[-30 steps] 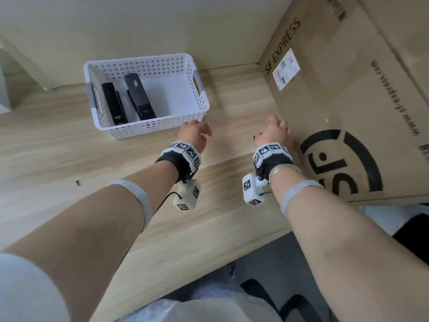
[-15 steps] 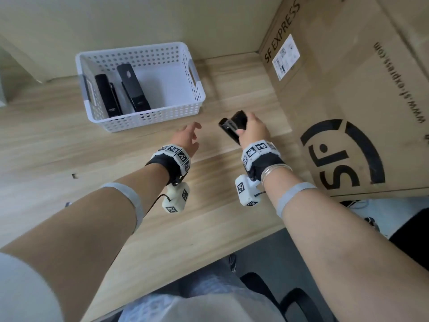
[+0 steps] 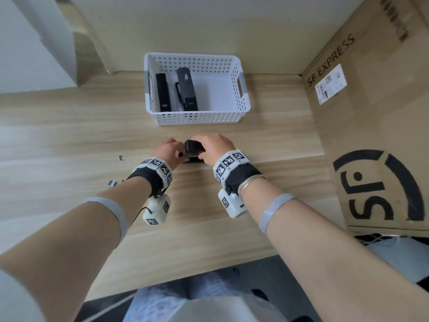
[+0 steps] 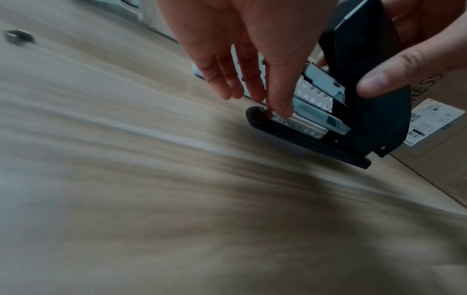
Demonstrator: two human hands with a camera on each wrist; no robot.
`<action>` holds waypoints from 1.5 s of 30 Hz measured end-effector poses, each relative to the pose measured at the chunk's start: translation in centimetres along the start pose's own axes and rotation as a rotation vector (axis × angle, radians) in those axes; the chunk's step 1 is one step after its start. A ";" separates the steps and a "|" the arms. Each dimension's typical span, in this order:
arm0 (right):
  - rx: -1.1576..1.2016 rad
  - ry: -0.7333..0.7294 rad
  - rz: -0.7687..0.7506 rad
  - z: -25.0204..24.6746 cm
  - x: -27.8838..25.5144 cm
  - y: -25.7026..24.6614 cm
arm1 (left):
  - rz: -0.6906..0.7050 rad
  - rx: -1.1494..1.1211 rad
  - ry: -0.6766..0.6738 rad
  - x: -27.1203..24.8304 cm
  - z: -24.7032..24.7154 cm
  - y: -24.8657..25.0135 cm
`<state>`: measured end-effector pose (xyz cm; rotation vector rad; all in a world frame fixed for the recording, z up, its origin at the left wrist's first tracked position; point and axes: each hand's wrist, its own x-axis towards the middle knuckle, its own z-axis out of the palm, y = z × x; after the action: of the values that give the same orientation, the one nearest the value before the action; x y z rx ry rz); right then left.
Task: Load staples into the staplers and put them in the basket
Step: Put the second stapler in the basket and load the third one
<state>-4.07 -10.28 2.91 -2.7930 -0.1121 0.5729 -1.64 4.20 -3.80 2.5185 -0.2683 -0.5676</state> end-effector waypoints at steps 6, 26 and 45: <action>0.137 -0.101 0.053 0.4 0.2 0.4 | -0.021 -0.019 -0.019 -0.9 0.0 -1.5; 0.334 -0.167 0.471 0.3 2.7 6.1 | -0.009 0.021 -0.099 -0.6 -0.9 -1.3; 0.038 -0.199 0.301 -1.1 4.2 0.5 | -0.050 0.148 -0.004 -3.0 -7.3 -11.1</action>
<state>0.23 -10.48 2.20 -2.7267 0.2807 0.9137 -0.23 17.76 -3.26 2.6736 -0.2577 -0.5918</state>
